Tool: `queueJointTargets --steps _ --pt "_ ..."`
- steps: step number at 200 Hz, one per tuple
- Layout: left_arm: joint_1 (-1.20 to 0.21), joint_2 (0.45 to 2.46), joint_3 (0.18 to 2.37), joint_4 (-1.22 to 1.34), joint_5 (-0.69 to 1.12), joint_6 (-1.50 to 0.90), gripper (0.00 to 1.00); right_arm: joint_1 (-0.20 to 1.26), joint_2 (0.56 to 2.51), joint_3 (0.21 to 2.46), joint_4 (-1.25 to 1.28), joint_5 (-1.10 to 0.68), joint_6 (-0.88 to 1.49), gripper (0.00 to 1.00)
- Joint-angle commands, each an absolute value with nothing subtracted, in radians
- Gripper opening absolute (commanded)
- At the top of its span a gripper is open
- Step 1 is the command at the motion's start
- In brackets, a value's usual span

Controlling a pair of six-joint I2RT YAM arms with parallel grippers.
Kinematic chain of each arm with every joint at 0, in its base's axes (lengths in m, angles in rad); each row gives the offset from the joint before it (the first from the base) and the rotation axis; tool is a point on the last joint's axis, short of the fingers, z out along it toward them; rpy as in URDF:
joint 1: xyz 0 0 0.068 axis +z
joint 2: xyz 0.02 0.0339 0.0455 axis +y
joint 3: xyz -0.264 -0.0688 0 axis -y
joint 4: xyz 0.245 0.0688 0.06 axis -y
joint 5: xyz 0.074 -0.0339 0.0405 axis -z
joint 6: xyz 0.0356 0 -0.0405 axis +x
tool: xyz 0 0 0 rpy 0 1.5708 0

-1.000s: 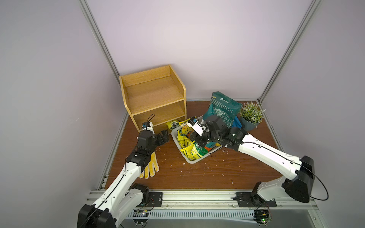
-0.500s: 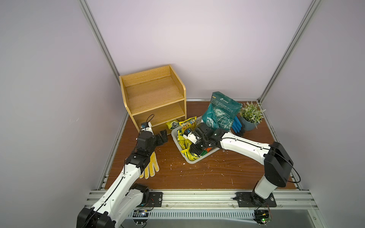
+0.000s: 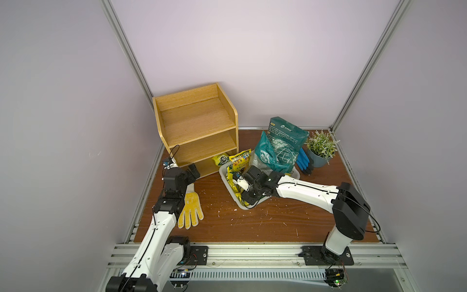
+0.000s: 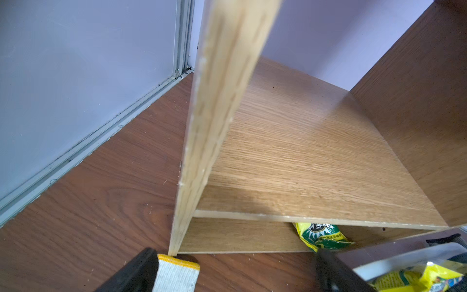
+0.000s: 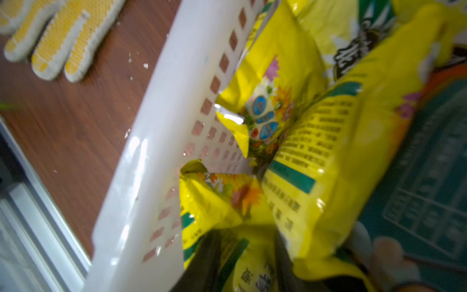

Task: Take down the fertilizer bag from the shelf
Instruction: Adjust the shelf at the corner of the board.

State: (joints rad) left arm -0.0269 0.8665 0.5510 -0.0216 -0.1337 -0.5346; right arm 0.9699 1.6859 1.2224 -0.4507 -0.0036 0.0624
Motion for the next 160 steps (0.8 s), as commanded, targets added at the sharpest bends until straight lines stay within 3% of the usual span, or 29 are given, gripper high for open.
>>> queueJointTargets --steps 1,9,13,25,57,108,138,160 --pt "-0.005 0.93 0.611 0.035 -0.143 -0.474 1.0 0.963 1.539 1.2 -0.232 0.067 0.054 0.65" --pt "0.0 0.962 0.624 0.058 -0.143 -0.47 1.0 0.96 1.492 1.156 -0.133 0.109 0.089 0.95" --pt "0.004 0.979 0.632 0.072 -0.141 -0.468 1.0 0.959 1.473 1.134 -0.088 0.144 0.133 0.99" --pt "0.025 1.029 0.654 0.103 -0.132 -0.469 1.0 0.939 1.418 1.073 0.02 0.16 0.205 0.99" --pt "0.142 1.15 0.722 0.153 -0.058 -0.487 1.0 0.845 1.367 1.032 0.076 -0.092 0.234 0.99" --pt "0.239 1.293 0.859 0.134 0.063 -0.477 1.0 0.841 1.359 1.029 0.023 -0.048 0.204 0.99" --pt "0.239 1.215 0.807 0.067 0.153 -0.53 1.0 0.841 1.359 1.041 0.02 -0.051 0.202 0.99" --pt "0.234 1.027 0.646 0.101 0.244 -0.635 1.0 0.841 1.365 1.054 0.009 -0.055 0.192 0.99"
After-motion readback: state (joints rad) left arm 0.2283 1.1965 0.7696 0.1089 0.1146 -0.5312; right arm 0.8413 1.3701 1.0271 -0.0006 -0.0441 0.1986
